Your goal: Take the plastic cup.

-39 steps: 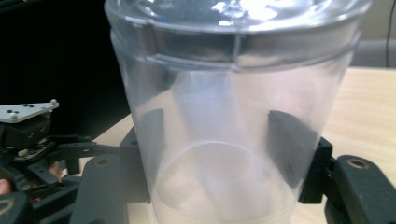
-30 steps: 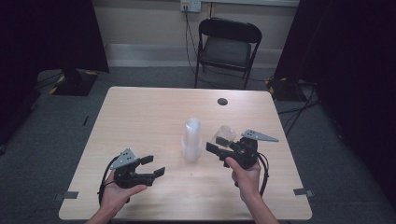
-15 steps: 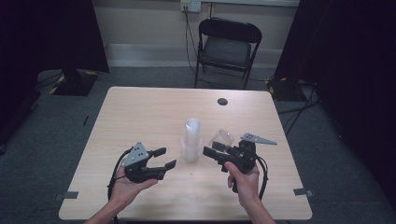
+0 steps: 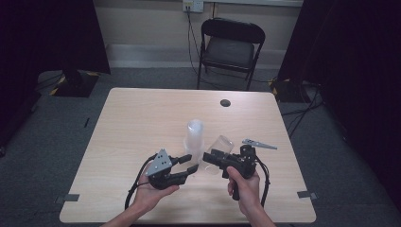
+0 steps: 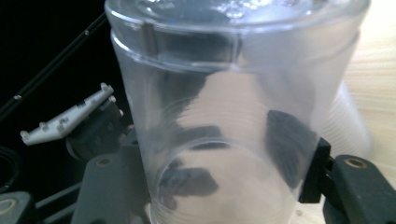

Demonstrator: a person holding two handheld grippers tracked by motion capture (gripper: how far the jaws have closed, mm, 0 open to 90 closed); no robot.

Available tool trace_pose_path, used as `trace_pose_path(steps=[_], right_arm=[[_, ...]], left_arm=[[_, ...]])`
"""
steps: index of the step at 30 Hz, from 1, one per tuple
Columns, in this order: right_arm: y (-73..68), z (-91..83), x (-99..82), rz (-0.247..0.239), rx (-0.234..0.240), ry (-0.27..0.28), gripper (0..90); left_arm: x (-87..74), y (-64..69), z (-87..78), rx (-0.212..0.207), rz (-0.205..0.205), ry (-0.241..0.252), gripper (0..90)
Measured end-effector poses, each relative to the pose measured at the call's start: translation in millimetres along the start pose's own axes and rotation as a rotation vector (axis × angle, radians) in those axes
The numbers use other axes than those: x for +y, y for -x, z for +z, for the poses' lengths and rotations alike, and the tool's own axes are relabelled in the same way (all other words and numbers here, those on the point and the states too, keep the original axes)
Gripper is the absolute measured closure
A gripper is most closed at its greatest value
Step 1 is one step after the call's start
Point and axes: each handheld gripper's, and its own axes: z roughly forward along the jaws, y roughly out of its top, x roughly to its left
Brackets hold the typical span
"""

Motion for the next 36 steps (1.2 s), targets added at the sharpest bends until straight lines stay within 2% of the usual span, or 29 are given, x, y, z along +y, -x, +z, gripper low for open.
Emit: trace_pose_path(steps=[4, 6, 8, 11, 12, 16, 17, 20, 22, 25, 30, 34, 36], right_arm=[[-2.0, 3.5, -2.8, 0.010, 0.016, -0.017, 38.8], [-4.6, 7.1, -5.3, 0.025, 0.041, -0.031, 38.9], [-6.2, 9.3, -6.7, 0.026, 0.042, -0.038, 38.9], [-8.0, 13.7, -9.5, 0.042, 0.031, -0.065, 38.9], [-8.3, 14.5, -10.0, 0.047, 0.034, -0.066, 38.9], [-8.9, 17.8, -11.3, 0.067, 0.040, -0.078, 39.0], [-8.9, 18.7, -11.9, 0.069, 0.043, -0.083, 39.0], [-10.0, 22.3, -15.2, 0.091, 0.067, -0.094, 39.0], [-11.0, 24.1, -15.9, 0.091, 0.065, -0.102, 39.0], [-12.3, 27.5, -18.5, 0.098, 0.074, -0.116, 39.0], [-12.0, 29.1, -20.7, 0.117, 0.077, -0.119, 39.0], [-10.0, 28.5, -21.5, 0.143, 0.077, -0.122, 40.4], [-9.9, 29.0, -22.0, 0.152, 0.073, -0.127, 40.3]], left_arm=[[-2.2, 3.0, -5.2, 0.010, 0.024, 0.028, 63.6], [-2.8, 4.7, -5.9, 0.021, 0.052, 0.044, 65.4], [-2.4, 6.3, -6.0, 0.027, 0.069, 0.057, 67.0], [-2.7, 7.8, -5.1, 0.013, 0.074, 0.072, 67.4], [-3.1, 8.9, -5.5, 0.025, 0.100, 0.071, 67.4], [-2.6, 10.3, -5.5, 0.045, 0.111, 0.096, 67.4], [-2.3, 11.2, -5.8, 0.060, 0.120, 0.107, 67.2], [-1.7, 14.0, -2.5, 0.074, 0.134, 0.127, 66.4], [-1.5, 15.2, -1.4, 0.073, 0.141, 0.131, 66.6], [-2.2, 18.9, 0.1, 0.087, 0.176, 0.131, 67.0], [-2.2, 20.7, 3.8, 0.086, 0.182, 0.143, 67.1], [-2.1, 22.3, 5.2, 0.106, 0.202, 0.150, 66.7], [-2.5, 23.0, 5.0, 0.112, 0.213, 0.141, 69.8]])
